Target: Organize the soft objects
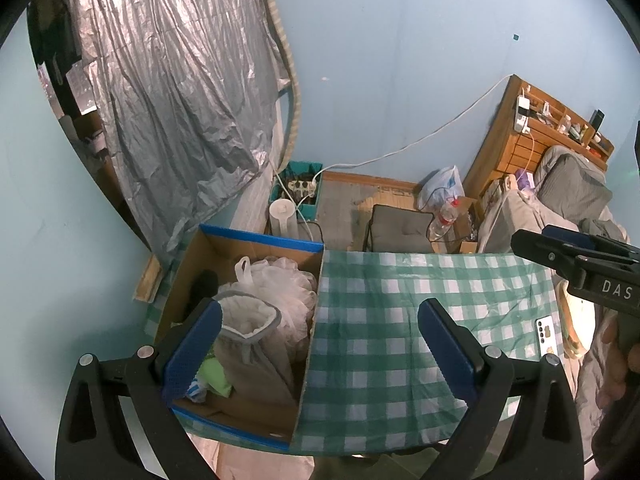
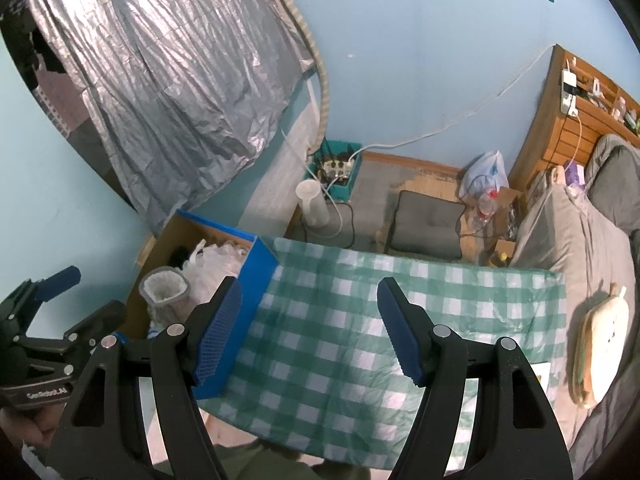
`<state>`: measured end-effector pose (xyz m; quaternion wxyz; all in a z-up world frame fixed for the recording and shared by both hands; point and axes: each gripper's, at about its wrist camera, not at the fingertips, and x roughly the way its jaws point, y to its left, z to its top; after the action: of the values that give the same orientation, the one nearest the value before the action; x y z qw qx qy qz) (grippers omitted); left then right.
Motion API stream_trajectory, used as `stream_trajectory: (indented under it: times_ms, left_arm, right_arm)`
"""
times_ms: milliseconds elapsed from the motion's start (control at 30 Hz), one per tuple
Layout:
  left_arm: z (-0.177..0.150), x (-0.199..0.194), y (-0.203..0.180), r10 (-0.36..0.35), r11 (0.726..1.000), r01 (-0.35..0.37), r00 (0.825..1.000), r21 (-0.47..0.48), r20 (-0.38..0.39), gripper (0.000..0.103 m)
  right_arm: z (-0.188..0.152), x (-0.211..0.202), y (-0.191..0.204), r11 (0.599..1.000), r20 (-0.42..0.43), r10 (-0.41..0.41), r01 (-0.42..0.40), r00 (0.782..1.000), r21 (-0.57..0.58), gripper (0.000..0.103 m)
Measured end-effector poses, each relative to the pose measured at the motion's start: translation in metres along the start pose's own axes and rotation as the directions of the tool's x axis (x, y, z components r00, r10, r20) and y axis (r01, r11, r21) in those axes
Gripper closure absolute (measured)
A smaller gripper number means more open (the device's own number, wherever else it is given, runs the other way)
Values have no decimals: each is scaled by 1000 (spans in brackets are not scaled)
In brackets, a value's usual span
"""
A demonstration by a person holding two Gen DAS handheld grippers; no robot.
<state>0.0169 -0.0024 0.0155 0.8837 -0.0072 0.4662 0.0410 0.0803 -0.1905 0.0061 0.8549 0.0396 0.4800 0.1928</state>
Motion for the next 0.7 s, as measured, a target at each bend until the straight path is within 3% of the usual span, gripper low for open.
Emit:
stream_trajectory:
  times_ms: [700]
  left_arm:
    - [-3, 2, -8, 9, 1000, -9, 1000, 24, -15, 4]
  right_arm:
    - [0, 5, 0, 1000, -15, 13, -13, 1000, -10, 33]
